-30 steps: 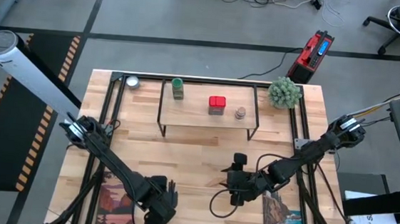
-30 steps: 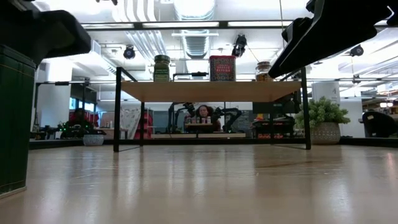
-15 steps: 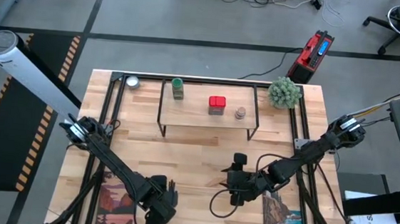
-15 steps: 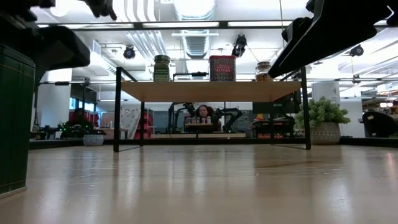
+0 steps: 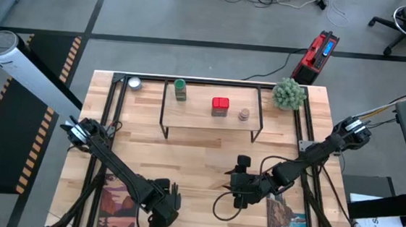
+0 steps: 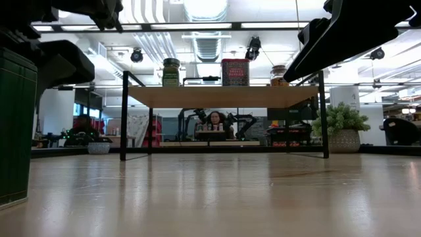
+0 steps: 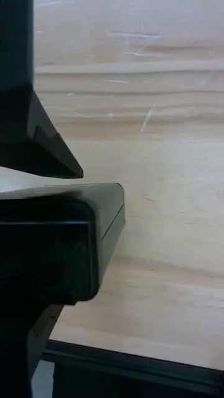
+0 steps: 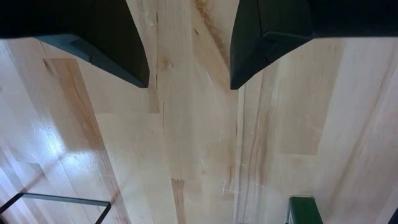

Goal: Shelf spices
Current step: Put the black seasoning can on the shelf

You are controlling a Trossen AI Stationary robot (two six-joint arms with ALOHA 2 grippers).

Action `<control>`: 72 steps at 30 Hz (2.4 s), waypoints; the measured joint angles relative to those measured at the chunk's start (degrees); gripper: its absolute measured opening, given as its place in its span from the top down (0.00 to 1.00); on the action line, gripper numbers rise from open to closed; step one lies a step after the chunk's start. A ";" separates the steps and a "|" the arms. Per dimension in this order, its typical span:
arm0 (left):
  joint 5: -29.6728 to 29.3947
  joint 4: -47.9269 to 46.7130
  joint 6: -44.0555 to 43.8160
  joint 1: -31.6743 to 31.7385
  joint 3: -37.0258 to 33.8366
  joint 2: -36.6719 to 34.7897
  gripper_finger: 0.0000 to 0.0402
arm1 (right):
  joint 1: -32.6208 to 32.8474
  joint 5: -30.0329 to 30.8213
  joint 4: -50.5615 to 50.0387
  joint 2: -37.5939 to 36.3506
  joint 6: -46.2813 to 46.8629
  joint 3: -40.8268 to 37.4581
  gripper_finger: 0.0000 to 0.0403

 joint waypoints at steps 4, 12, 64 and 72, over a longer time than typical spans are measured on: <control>1.53 0.04 -0.53 0.00 -0.93 0.00 0.52 | -0.01 -0.01 0.00 0.00 -0.01 0.00 0.51; 1.66 0.22 -0.61 0.00 -1.02 -0.02 0.65 | 0.01 0.01 0.09 0.00 0.00 0.00 0.51; -16.51 -48.74 30.26 17.97 38.59 -0.82 0.69 | 0.01 -0.01 0.13 0.02 -0.02 -0.02 0.51; -19.37 -49.38 38.91 27.36 41.24 -4.64 0.69 | 0.10 -0.43 0.11 0.02 -0.02 -0.09 0.51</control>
